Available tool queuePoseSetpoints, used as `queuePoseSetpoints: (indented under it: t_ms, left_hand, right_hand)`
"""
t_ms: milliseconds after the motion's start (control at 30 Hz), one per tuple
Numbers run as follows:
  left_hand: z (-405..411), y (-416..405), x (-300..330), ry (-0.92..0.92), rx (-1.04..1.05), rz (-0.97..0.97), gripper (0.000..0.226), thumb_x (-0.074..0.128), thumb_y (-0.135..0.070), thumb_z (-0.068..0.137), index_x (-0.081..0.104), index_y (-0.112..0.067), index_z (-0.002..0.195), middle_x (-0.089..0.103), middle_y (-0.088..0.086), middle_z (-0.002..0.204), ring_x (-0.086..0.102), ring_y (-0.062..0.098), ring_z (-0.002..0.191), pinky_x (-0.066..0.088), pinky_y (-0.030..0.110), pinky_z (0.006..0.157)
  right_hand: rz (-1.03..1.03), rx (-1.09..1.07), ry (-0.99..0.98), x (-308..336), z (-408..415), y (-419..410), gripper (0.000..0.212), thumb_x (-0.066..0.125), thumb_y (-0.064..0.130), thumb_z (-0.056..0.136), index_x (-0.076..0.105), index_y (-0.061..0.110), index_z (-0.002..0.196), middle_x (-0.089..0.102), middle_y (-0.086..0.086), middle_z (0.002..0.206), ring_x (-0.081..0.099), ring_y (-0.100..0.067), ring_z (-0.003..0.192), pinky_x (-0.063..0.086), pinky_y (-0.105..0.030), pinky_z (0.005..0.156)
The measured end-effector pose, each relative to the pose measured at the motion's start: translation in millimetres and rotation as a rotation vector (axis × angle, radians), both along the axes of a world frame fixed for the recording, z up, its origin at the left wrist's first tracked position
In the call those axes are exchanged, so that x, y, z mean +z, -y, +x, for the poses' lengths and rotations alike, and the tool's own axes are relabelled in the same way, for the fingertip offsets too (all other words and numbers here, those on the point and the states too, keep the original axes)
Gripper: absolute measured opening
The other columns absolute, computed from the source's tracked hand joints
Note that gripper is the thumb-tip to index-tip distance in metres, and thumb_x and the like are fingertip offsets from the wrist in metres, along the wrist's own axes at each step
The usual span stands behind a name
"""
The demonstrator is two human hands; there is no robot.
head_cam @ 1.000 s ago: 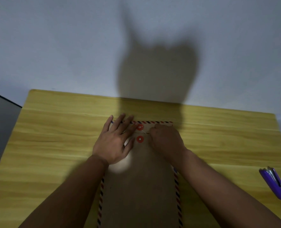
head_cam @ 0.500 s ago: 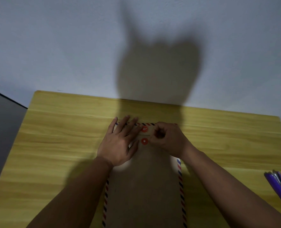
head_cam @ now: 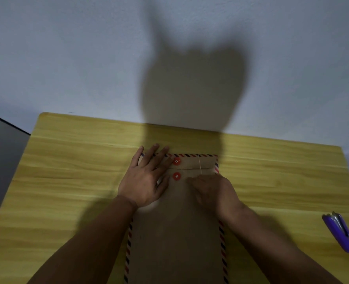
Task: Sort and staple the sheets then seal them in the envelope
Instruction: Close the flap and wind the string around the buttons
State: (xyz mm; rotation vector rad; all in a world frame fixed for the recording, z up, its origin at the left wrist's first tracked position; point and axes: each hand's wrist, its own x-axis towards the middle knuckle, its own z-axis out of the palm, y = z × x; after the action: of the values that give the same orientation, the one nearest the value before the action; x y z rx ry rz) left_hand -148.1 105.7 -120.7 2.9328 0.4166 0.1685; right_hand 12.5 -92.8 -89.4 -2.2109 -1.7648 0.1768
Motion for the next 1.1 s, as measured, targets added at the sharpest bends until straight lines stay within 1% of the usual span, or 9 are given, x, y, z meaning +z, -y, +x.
queuePoseSetpoints:
  t_ms: [100, 233, 367, 500, 567, 700, 800, 900, 1100]
  left_hand:
    - [-1.5, -0.5, -1.4, 0.024, 0.021, -0.010, 0.057, 0.044, -0.050, 0.103, 0.047, -0.031, 0.156, 0.037, 0.000, 0.167, 0.028, 0.028, 0.158, 0.017, 0.061, 0.126]
    - [-1.6, -1.0, -3.1, 0.042, 0.021, -0.011, 0.056, 0.045, -0.051, 0.102, 0.050, -0.030, 0.154, 0.039, 0.001, 0.166, 0.031, 0.029, 0.156, 0.019, 0.062, 0.124]
    - [-0.7, -0.5, -3.8, 0.072, 0.019, -0.008, 0.056, 0.046, -0.051, 0.102, 0.053, -0.029, 0.153, 0.042, 0.002, 0.165, 0.034, 0.030, 0.155, 0.021, 0.062, 0.123]
    - [-1.8, -0.5, -4.8, 0.070, 0.019, -0.004, 0.057, 0.042, -0.053, 0.102, 0.052, -0.030, 0.153, 0.041, 0.002, 0.166, 0.033, 0.030, 0.155, 0.021, 0.063, 0.123]
    - [-1.3, -0.2, -4.8, 0.077, 0.020, -0.004, 0.056, 0.043, -0.052, 0.102, 0.053, -0.029, 0.153, 0.041, 0.002, 0.166, 0.034, 0.030, 0.155, 0.022, 0.063, 0.123]
    - [-2.6, -1.1, -6.7, 0.092, 0.014, 0.002, 0.055, 0.046, -0.051, 0.101, 0.057, -0.028, 0.150, 0.042, 0.003, 0.165, 0.034, 0.030, 0.155, 0.023, 0.063, 0.122]
    - [-3.1, -0.7, -8.2, 0.098, 0.014, 0.010, 0.054, 0.046, -0.053, 0.101, 0.060, -0.029, 0.147, 0.043, 0.003, 0.165, 0.034, 0.029, 0.155, 0.022, 0.062, 0.123]
    - [-3.3, 0.1, -10.0, 0.101, 0.008, 0.020, 0.054, 0.045, -0.052, 0.101, 0.059, -0.029, 0.147, 0.041, 0.003, 0.165, 0.033, 0.029, 0.156, 0.021, 0.062, 0.123]
    - [-4.5, -0.6, -11.6, 0.135, 0.020, 0.003, 0.055, 0.047, -0.045, 0.097, 0.058, -0.029, 0.148, 0.041, 0.002, 0.165, 0.033, 0.028, 0.156, 0.018, 0.065, 0.122]
  right_hand:
    - [-0.005, -0.092, -0.110, 1.7, -7.9, 5.9, 0.030, 0.060, 0.023, 0.093, 0.076, 0.017, 0.118, 0.078, 0.000, 0.097, 0.074, -0.018, 0.079, 0.059, -0.031, 0.073]
    - [0.033, -0.206, -0.219, 12.8, -13.4, 11.0, 0.038, 0.055, 0.022, 0.098, 0.066, 0.020, 0.134, 0.077, -0.001, 0.107, 0.072, -0.020, 0.089, 0.058, -0.036, 0.075]
    - [0.008, -0.147, -0.162, 9.9, -16.0, 20.7, 0.037, 0.054, 0.020, 0.095, 0.072, 0.016, 0.127, 0.078, -0.003, 0.109, 0.073, -0.024, 0.094, 0.059, -0.041, 0.077]
    - [0.095, -0.294, -0.236, 16.1, -22.7, 16.4, 0.038, 0.056, 0.014, 0.095, 0.070, 0.017, 0.130, 0.077, 0.000, 0.116, 0.073, -0.022, 0.101, 0.058, -0.038, 0.088]
    - [0.099, -0.302, -0.239, 18.5, -24.3, 14.7, 0.036, 0.055, 0.013, 0.095, 0.071, 0.016, 0.127, 0.078, -0.001, 0.111, 0.074, -0.024, 0.096, 0.059, -0.038, 0.086]
    - [-0.057, -0.276, -0.192, 11.9, -29.4, 11.7, 0.040, 0.047, 0.026, 0.094, 0.073, 0.019, 0.124, 0.079, -0.002, 0.101, 0.071, -0.025, 0.086, 0.060, -0.037, 0.078]
    - [-0.066, -0.358, -0.245, 9.8, -36.0, 4.9, 0.041, 0.046, 0.026, 0.093, 0.076, 0.017, 0.119, 0.080, -0.001, 0.105, 0.074, -0.024, 0.091, 0.060, -0.034, 0.086]
    - [-0.087, -0.382, -0.262, 7.2, -40.8, -0.2, 0.031, 0.056, 0.016, 0.096, 0.076, 0.015, 0.121, 0.078, -0.001, 0.113, 0.074, -0.022, 0.100, 0.055, -0.030, 0.093]
    - [-0.064, -0.552, -0.423, 12.5, -51.9, -15.2, 0.025, 0.059, 0.014, 0.095, 0.080, 0.015, 0.109, 0.079, 0.003, 0.109, 0.071, -0.015, 0.102, 0.054, -0.028, 0.095]
